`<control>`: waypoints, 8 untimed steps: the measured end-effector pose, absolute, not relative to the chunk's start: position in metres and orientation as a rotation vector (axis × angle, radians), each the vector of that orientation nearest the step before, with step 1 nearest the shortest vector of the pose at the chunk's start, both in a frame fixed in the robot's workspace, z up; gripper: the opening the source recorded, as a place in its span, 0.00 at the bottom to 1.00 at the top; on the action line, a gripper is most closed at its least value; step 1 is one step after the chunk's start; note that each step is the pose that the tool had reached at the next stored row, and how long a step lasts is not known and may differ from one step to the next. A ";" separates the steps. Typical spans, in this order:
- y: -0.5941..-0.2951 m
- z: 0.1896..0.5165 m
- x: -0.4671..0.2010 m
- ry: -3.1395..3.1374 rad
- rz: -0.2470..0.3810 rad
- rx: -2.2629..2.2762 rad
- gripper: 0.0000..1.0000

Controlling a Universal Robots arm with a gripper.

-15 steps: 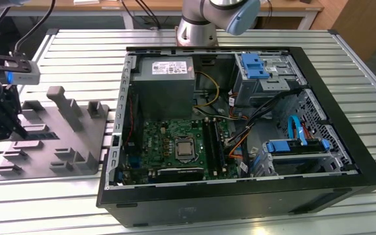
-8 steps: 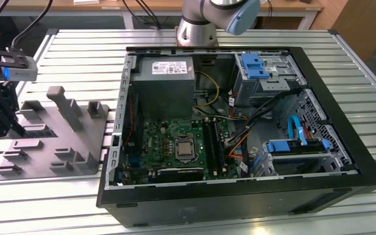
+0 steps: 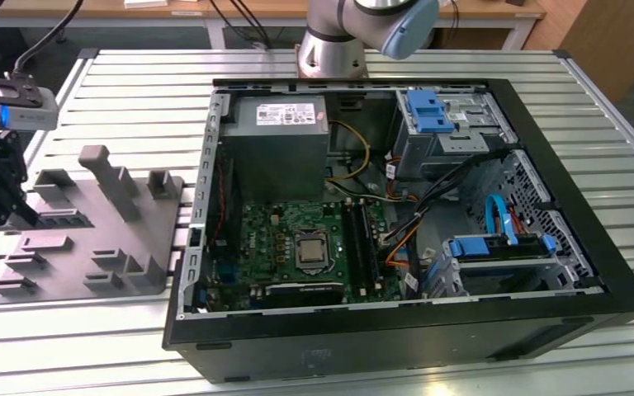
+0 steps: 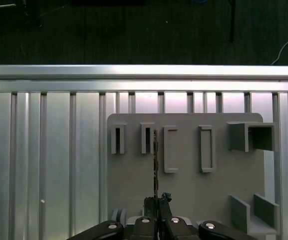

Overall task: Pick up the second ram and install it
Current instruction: 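Pick up the second ram and move it above second insertion slot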

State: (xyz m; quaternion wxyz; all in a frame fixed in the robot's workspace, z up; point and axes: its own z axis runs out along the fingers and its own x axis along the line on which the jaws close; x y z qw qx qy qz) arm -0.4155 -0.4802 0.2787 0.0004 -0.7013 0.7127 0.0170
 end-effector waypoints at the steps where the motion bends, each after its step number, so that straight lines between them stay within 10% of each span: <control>1: -0.480 0.280 -0.415 2.239 0.054 -2.203 0.14; 8: -0.480 0.287 -0.415 2.238 0.055 -2.202 0.14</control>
